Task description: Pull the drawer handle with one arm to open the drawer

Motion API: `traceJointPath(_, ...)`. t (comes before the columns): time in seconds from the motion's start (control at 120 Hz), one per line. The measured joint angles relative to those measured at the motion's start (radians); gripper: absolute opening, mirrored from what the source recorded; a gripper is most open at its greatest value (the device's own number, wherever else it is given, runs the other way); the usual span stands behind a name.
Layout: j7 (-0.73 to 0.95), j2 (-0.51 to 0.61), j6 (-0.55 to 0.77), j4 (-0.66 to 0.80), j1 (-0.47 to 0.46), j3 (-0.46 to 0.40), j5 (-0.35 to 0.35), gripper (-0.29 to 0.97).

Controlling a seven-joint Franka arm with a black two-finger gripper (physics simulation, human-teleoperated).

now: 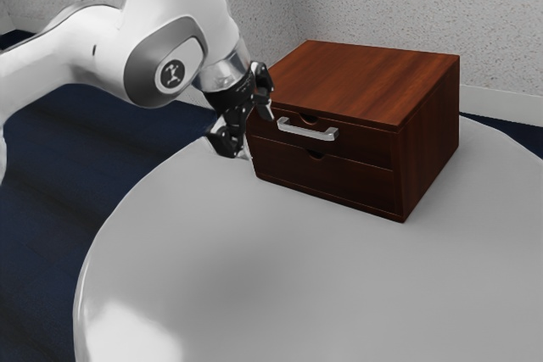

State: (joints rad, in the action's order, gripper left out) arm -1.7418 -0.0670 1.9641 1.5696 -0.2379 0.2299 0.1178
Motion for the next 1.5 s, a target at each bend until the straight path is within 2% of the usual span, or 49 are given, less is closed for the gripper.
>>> traceJointPath(0.125, -0.06, -0.007, 0.013, 0.002, -0.041, 0.001, -0.001, 0.57)
traceJointPath(0.325, -0.13, -0.019, 0.022, 0.005, -0.006, 0.004, -0.002, 0.56)
traceJointPath(0.567, -0.177, -0.039, 0.024, 0.003, -0.015, -0.002, 0.0, 0.56)
traceJointPath(0.933, -0.202, -0.082, 0.047, -0.015, -0.013, -0.016, -0.002, 0.56)
traceJointPath(1.5, -0.189, -0.139, 0.186, -0.014, 0.017, -0.005, -0.006, 0.56)
